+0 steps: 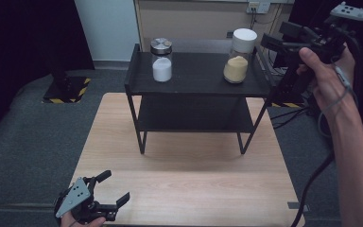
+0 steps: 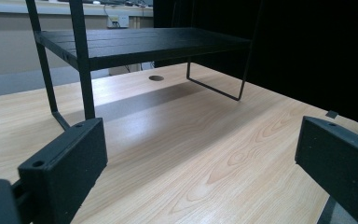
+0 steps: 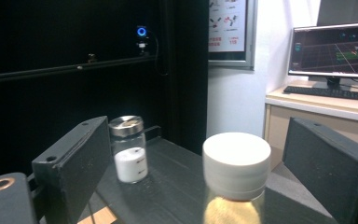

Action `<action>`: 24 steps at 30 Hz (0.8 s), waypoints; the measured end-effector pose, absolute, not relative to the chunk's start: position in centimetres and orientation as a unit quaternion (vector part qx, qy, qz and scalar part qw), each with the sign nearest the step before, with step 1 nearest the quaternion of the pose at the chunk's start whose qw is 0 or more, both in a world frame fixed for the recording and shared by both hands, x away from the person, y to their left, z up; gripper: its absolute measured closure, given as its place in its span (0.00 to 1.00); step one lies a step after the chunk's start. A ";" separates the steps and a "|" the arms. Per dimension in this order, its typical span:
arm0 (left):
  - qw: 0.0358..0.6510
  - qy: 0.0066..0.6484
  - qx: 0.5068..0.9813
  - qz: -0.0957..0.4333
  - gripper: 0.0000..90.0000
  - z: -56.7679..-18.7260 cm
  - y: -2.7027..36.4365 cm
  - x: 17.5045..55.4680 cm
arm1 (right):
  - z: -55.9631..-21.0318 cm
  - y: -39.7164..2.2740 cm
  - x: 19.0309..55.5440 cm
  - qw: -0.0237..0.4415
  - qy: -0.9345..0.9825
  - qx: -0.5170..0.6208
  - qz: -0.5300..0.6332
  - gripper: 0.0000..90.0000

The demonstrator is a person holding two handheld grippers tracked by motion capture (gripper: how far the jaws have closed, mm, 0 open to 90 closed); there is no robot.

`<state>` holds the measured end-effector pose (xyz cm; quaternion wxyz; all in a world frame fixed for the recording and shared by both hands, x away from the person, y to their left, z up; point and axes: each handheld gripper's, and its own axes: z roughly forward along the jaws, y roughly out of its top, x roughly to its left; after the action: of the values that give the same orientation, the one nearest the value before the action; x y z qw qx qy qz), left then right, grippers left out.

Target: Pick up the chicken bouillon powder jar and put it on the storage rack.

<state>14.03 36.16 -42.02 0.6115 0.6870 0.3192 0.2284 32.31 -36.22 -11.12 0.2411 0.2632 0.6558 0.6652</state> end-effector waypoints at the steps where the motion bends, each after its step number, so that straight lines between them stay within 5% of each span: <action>1: 0.612 0.319 0.686 0.229 0.01 -42.0 36.2 14.0 | -11.2 -36.3 31.9 0.242 0.656 0.260 0.666 0.09; 24: 0.609 0.317 0.690 0.229 0.01 -42.0 35.9 14.0 | -18.8 -36.6 26.5 0.262 0.686 0.225 0.641 0.11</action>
<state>13.99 35.95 -41.99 0.6086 0.6904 0.3172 0.2288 26.55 -36.63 -18.83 0.2618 0.2252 0.6859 0.6405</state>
